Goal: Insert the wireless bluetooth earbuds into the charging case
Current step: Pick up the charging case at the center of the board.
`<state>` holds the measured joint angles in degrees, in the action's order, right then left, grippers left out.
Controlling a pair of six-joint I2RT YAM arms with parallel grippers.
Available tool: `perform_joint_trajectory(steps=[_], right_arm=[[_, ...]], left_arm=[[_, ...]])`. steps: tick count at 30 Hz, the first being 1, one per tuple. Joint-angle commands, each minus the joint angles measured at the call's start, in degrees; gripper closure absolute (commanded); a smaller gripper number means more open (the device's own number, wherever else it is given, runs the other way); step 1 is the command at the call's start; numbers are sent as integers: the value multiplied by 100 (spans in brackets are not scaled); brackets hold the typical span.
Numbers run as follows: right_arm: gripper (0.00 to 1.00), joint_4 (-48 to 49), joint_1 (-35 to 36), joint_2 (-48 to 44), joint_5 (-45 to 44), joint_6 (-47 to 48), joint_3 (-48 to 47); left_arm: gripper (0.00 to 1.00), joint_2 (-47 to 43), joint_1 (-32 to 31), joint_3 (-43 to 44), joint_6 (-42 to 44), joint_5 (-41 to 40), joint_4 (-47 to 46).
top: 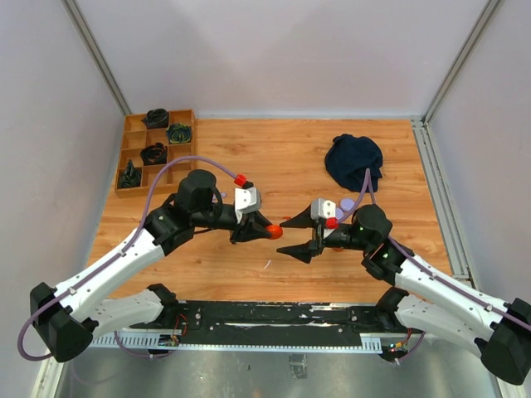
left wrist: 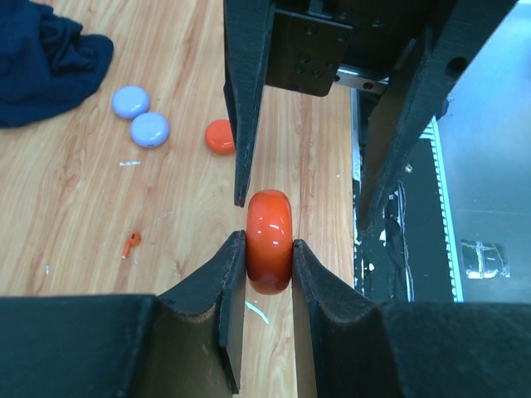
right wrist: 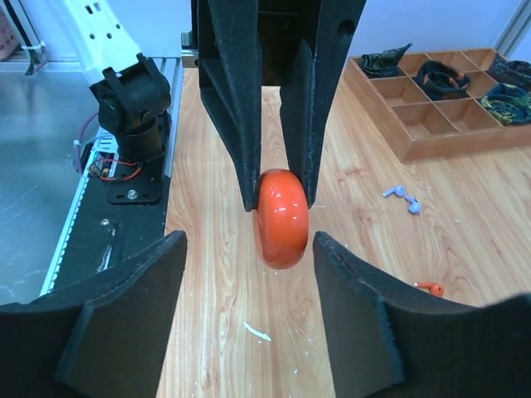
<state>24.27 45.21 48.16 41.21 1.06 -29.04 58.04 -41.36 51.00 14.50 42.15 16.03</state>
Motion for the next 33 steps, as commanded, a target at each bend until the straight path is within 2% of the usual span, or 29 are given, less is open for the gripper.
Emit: perform_joint_trajectory(steps=[1, 5, 9, 16, 33], right_arm=[[40, 594, -107, 88, 308, -112, 151], [49, 885, -105, 155, 313, -234, 257], [53, 1229, -104, 230, 351, -360, 315], [54, 1557, -100, 315, 399, -487, 352], [64, 2169, -105, 440, 511, -721, 425]], left_arm=[[86, -258, -56, 202, 345, 302, -197], [87, -407, -65, 141, 378, 332, -336], [86, -451, -73, 99, 362, 412, -408], [86, -443, -82, 55, 385, 542, -451], [85, -439, -117, -42, 382, 687, -592]])
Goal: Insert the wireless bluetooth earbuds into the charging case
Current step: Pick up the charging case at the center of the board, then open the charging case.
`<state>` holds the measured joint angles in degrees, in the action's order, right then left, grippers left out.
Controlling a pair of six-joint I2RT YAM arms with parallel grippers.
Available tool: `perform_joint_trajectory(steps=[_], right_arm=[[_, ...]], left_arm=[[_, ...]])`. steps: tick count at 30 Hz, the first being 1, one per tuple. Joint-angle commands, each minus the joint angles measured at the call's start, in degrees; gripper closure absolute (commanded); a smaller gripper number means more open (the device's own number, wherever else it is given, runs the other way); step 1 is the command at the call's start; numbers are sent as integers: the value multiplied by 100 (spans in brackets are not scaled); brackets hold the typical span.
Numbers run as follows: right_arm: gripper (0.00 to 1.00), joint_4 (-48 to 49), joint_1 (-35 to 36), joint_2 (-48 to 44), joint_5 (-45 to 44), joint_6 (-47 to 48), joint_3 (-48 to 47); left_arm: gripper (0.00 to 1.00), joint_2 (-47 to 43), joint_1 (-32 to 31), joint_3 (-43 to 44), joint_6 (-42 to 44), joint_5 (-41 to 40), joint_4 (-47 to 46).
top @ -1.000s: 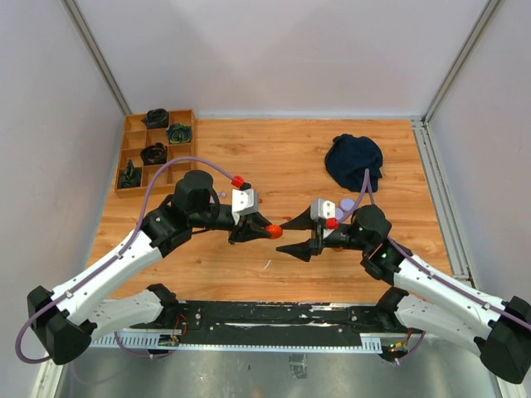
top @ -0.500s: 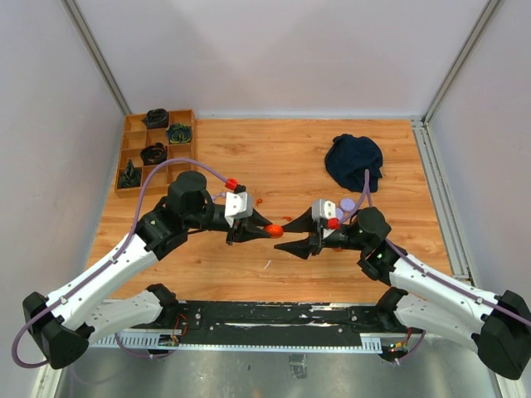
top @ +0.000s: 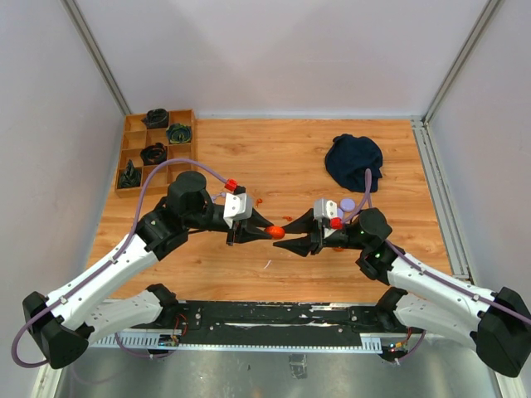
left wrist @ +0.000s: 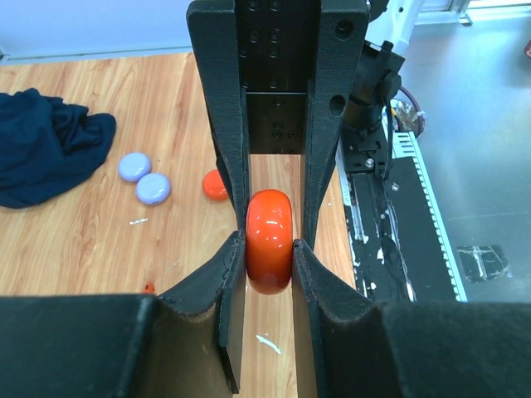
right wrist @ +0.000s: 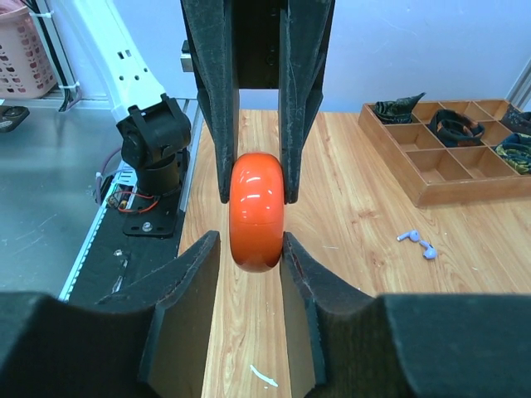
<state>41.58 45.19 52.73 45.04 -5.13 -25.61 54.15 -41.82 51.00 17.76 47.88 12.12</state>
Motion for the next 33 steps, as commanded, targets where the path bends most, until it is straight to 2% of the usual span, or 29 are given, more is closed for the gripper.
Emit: perform_joint_trajectory(steps=[1, 11, 14, 18, 24, 30, 33], right_arm=[[65, 454, -99, -17, 135, -110, 82], [73, 491, -103, 44, 207, -114, 65], [81, 482, -104, 62, 207, -88, 74], [90, 483, -99, 54, 164, -40, 90], [91, 482, -104, -32, 102, 44, 125], [91, 469, -101, -74, 119, 38, 117], [91, 453, -103, -102, 119, 51, 134]], left_arm=[[85, -40, -72, -44, 53, 116, -201], [84, 8, -89, -20, 61, 117, -158], [79, 11, -94, -20, 62, 74, -128], [79, 3, -98, -3, 77, -19, -50], [51, -65, -97, -37, 26, -329, -34], [39, -67, -98, -55, -93, -601, -111], [36, -54, -98, -47, -208, -866, -147]])
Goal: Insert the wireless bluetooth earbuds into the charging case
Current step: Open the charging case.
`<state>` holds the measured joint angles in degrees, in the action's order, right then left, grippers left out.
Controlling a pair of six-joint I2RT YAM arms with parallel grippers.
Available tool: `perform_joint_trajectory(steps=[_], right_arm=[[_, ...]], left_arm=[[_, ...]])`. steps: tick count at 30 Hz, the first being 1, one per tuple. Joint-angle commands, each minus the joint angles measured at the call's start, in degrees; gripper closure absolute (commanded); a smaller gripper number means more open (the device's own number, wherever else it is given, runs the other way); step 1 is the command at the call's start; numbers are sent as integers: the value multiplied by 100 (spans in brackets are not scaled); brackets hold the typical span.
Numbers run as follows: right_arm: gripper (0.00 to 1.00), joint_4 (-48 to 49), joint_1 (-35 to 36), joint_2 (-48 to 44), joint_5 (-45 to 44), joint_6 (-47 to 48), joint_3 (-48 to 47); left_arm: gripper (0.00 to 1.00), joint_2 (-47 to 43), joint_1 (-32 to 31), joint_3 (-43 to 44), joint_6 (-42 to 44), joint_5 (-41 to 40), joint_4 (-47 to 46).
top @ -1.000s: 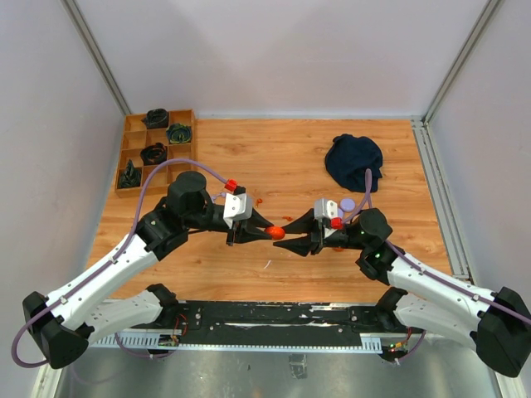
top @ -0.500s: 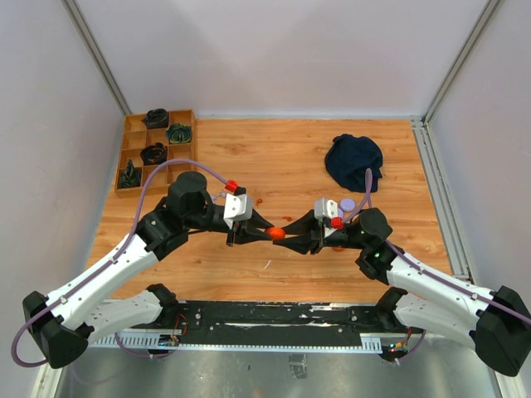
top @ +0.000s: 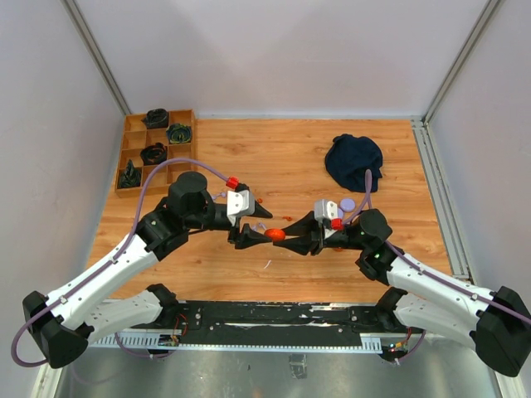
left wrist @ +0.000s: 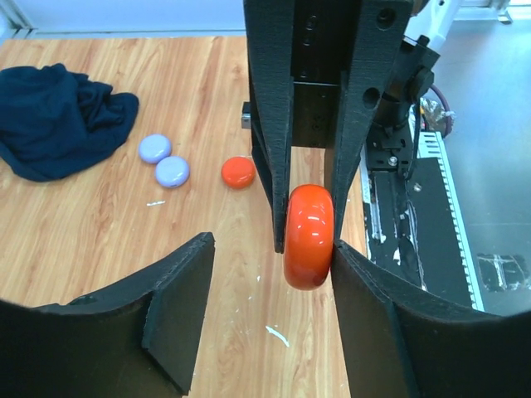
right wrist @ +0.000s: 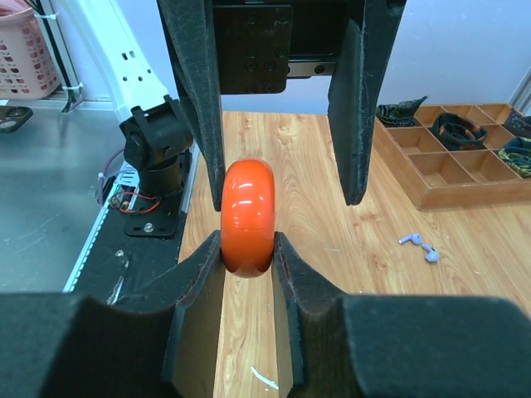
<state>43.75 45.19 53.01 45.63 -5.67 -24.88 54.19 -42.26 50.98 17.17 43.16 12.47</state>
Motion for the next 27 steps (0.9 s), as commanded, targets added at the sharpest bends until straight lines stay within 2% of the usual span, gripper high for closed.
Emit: perform_joint_trajectory(steps=[1, 7, 19, 24, 27], right_arm=[[91, 227, -101, -140, 56, 121, 71], [91, 24, -98, -240, 26, 327, 162], [92, -171, -110, -453, -89, 461, 277], [92, -310, -171, -579, -431, 529, 396], [91, -673, -243, -754, -784, 674, 480]], left_arm=[[36, -59, -54, -33, -184, -448, -191], [34, -214, -54, 4, -547, -604, -469], [31, -243, -54, 96, -735, -865, -452], [27, -264, -47, 68, -971, -1032, -539], [25, -277, -52, -57, -1344, -1464, -736]])
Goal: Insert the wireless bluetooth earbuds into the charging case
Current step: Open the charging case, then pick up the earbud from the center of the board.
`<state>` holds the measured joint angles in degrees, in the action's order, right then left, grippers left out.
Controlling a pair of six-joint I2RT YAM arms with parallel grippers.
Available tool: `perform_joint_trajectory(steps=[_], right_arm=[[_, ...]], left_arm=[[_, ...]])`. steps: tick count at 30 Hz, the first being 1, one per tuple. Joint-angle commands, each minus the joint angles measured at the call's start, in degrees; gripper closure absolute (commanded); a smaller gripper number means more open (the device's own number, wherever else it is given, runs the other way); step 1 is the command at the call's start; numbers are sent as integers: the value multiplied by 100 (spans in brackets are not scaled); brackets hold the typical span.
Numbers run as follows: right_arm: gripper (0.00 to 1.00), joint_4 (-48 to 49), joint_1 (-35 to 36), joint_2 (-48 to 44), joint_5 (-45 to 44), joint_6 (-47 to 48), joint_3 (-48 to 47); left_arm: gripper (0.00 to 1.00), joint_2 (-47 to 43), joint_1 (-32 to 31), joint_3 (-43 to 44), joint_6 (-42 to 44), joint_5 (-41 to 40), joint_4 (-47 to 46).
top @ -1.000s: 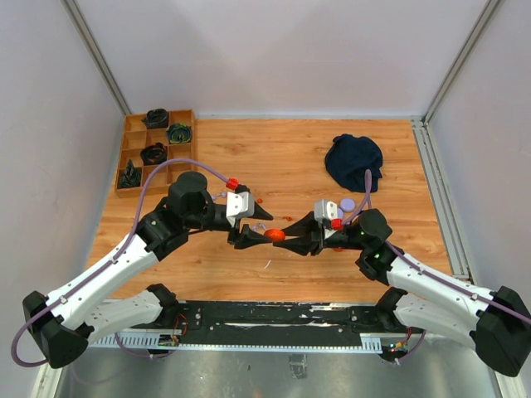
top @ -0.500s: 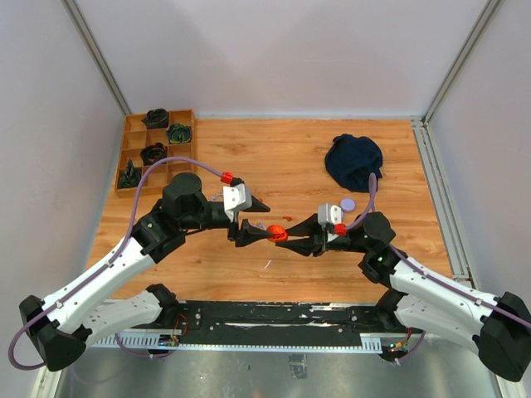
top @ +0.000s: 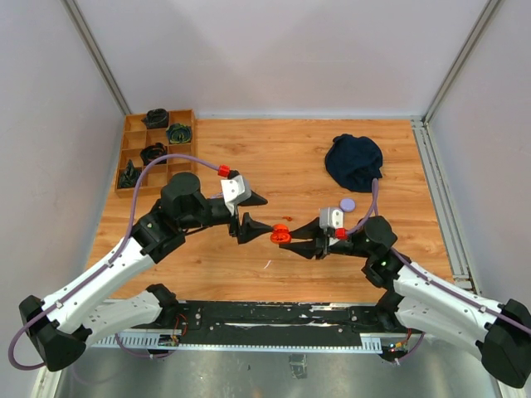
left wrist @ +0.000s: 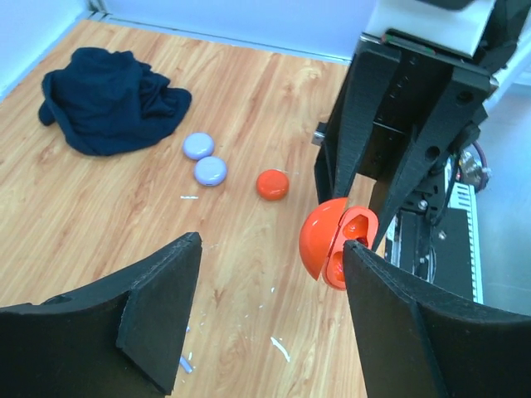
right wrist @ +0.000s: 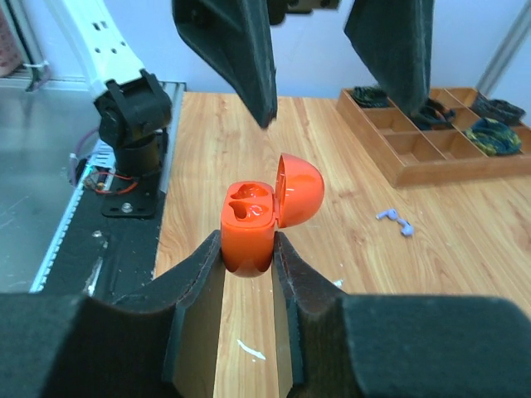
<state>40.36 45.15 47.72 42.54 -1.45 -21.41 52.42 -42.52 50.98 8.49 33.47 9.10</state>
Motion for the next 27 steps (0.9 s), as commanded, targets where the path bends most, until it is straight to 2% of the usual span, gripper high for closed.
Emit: perform_joint_trajectory(steps=[1, 5, 8, 13, 27], right_arm=[[91, -486, -244, -289, -625, 321, 147], [91, -781, -256, -576, -1153, 471, 335], [91, -904, -260, -728, -1371, 496, 451], [91, -916, -264, -791, -1536, 488, 607], [91, -1083, -266, -760, -1700, 626, 629]], left_arm=[[25, -94, -23, -120, -648, -709, -491], [24, 61, -20, -305, -1395, -1766, -749], [24, 421, -19, -210, -1869, -2561, -608], [24, 1251, 17, 28, -2204, -3520, -287], [27, 3920, 579, 1212, -2564, -3957, 389]])
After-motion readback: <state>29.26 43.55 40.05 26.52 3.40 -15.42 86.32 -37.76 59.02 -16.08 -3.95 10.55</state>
